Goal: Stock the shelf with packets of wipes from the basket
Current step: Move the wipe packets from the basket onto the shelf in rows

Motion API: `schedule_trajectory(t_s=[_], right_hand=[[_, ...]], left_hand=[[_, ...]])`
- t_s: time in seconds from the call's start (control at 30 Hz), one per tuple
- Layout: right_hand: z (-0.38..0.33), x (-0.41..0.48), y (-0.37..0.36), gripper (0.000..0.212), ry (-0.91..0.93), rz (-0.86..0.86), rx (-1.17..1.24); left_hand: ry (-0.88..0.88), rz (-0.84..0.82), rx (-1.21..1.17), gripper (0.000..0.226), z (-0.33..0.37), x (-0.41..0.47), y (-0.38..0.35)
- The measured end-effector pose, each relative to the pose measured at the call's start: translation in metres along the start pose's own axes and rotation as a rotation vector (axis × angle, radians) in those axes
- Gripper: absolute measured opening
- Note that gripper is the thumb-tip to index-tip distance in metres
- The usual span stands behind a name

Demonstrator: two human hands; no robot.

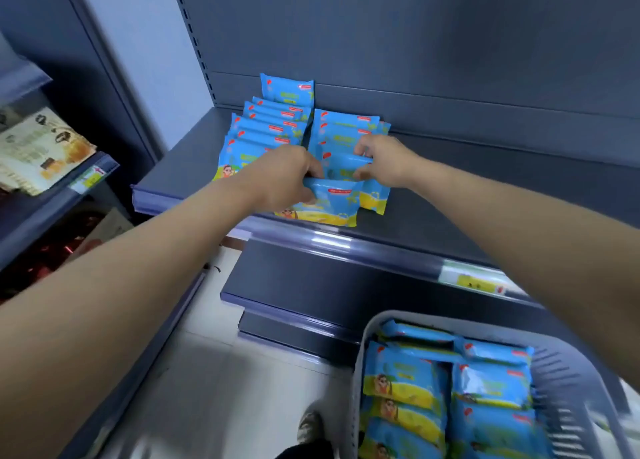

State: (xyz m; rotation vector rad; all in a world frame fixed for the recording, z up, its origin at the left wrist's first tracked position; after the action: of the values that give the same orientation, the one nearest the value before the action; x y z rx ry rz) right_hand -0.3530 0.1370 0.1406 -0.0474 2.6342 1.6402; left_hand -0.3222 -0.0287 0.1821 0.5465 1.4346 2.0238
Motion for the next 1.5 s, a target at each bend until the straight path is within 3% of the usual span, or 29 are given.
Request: schedule_trajectory(t_s=[0.13,0.4,0.57,0.7,0.8,1.1,1.5], right_hand=[[-0.002,0.036,-0.010,0.058,0.022,-0.047,-0.135],[0.003,0.084,0.003,0.047,0.015,0.022,-0.246],[0.010,0.081,0.014,0.040,0.017,0.079,-0.102],[0.019,0.060,0.035,0.021,-0.034,0.246,0.113],[0.012,0.041,0.041,0.023,-0.011,0.269,0.088],[-0.013,-0.033,0.066,0.041,0.112,0.367,-0.331],[-0.001,-0.207,0.108,0.044,0.162,0.570,-0.418]], left_hand=[[0.016,-0.044,0.001,0.017,-0.025,0.023,-0.006],[-0.028,-0.080,0.012,0.023,-0.038,0.074,-0.015],[-0.023,-0.070,0.054,0.034,-0.041,0.098,-0.022],[0.012,-0.056,0.015,0.048,-0.042,0.110,-0.031],[-0.003,-0.027,0.062,0.048,-0.035,0.114,-0.035],[-0.050,0.177,0.213,0.052,0.007,0.088,-0.016],[-0.298,0.534,0.158,0.051,0.161,-0.016,0.002]])
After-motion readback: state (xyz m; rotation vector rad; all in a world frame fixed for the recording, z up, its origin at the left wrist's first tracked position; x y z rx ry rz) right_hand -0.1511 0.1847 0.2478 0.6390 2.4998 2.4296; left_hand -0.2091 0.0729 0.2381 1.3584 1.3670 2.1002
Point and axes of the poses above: each hand's wrist, its own x-axis towards the middle knuckle, its own y-axis out of the back of the hand, z = x × y, the point moved 7 cm from there along x, towards the middle knuckle, and after that the axes turned 1 degree about -y, right-handed, at the moved point
